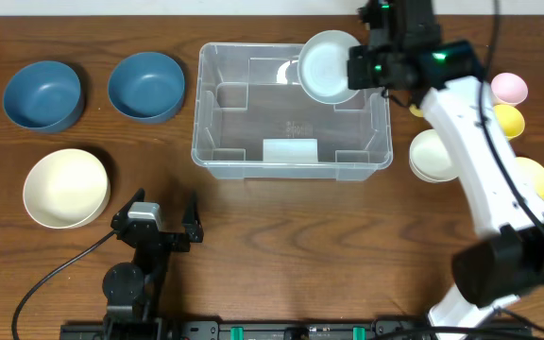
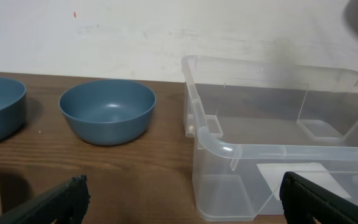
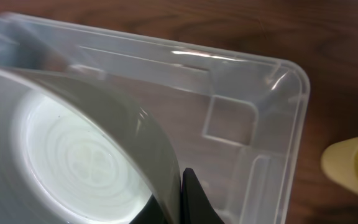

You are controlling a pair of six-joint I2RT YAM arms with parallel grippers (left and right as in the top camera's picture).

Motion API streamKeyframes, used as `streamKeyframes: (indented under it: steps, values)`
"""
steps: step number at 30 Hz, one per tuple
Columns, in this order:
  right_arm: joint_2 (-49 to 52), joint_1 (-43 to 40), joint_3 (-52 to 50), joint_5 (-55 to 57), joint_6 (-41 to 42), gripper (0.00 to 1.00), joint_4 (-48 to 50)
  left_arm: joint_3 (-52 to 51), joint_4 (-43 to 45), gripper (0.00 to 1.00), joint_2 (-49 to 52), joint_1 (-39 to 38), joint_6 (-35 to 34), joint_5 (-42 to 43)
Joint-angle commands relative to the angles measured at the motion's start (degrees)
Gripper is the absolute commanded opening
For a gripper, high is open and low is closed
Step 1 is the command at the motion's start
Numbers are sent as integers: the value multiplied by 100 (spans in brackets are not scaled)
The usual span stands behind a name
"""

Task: Pack container
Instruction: 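Lower the white bowl into the container's right side and release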

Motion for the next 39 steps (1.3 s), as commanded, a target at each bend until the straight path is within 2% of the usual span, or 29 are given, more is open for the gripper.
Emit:
streamKeyframes:
  steps: [1, 19, 39]
  values:
    - [404, 118, 184, 793, -374, 2, 46, -92, -203, 98, -28, 28, -11, 63]
    - [1917, 166, 184, 898, -470, 2, 756, -92, -203, 98, -28, 28, -11, 63]
    - [2256, 192, 168, 1233, -531, 2, 817, -92, -203, 98, -28, 28, -11, 63]
